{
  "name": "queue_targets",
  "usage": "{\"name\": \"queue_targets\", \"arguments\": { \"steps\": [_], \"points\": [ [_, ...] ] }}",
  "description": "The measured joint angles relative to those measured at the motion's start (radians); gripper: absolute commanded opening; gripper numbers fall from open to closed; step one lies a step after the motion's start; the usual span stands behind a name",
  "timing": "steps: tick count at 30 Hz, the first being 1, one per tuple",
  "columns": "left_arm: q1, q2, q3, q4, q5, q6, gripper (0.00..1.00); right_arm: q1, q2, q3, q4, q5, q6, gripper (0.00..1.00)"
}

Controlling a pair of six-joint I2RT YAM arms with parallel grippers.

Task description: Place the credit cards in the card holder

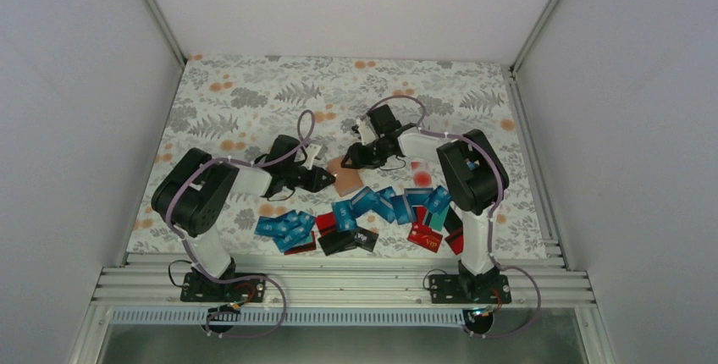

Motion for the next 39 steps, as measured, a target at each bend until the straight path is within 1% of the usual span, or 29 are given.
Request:
{"name": "queue_targets", "arguments": {
  "steps": [8,11,12,14,19,21,23,27,30,33,39],
  "points": [
    [-0.012,0.015,0.026,-0.025,-0.002,0.024,0.13,0.018,-0.015,0.016,-0.038,0.068,-0.031,0.49],
    [-0.016,0.015,0.027,-0.025,-0.005,0.028,0.17,0.026,-0.047,0.016,-0.081,0.098,-0.040,0.53],
    [-0.017,0.015,0.027,-0.025,-0.005,0.029,0.20,0.028,-0.061,0.016,-0.093,0.103,-0.042,0.53],
    [-0.019,0.015,0.027,-0.025,-0.008,0.032,0.31,0.031,-0.093,0.016,-0.109,0.105,-0.047,0.54],
    [-0.024,0.003,0.024,-0.022,-0.018,0.038,0.52,0.035,-0.169,0.008,-0.117,0.096,-0.058,0.54],
    [-0.026,-0.020,0.016,-0.037,-0.032,0.029,0.57,0.036,-0.171,0.008,-0.116,0.089,-0.061,0.54],
    [-0.026,-0.053,0.007,-0.060,-0.047,0.028,0.59,0.037,-0.167,0.004,-0.117,0.089,-0.061,0.53],
    [-0.026,-0.143,0.003,-0.126,-0.092,0.018,0.60,0.036,-0.152,-0.008,-0.115,0.085,-0.061,0.50],
    [-0.023,-0.179,0.015,-0.179,-0.129,0.000,0.50,0.035,-0.145,-0.022,-0.107,0.038,-0.062,0.49],
    [-0.017,-0.175,0.048,-0.229,-0.162,-0.035,0.41,0.035,-0.141,-0.025,-0.093,-0.018,-0.064,0.47],
    [-0.010,-0.103,0.127,-0.256,-0.167,-0.114,0.35,0.035,-0.118,-0.025,-0.067,-0.087,-0.074,0.44]
  ]
}}
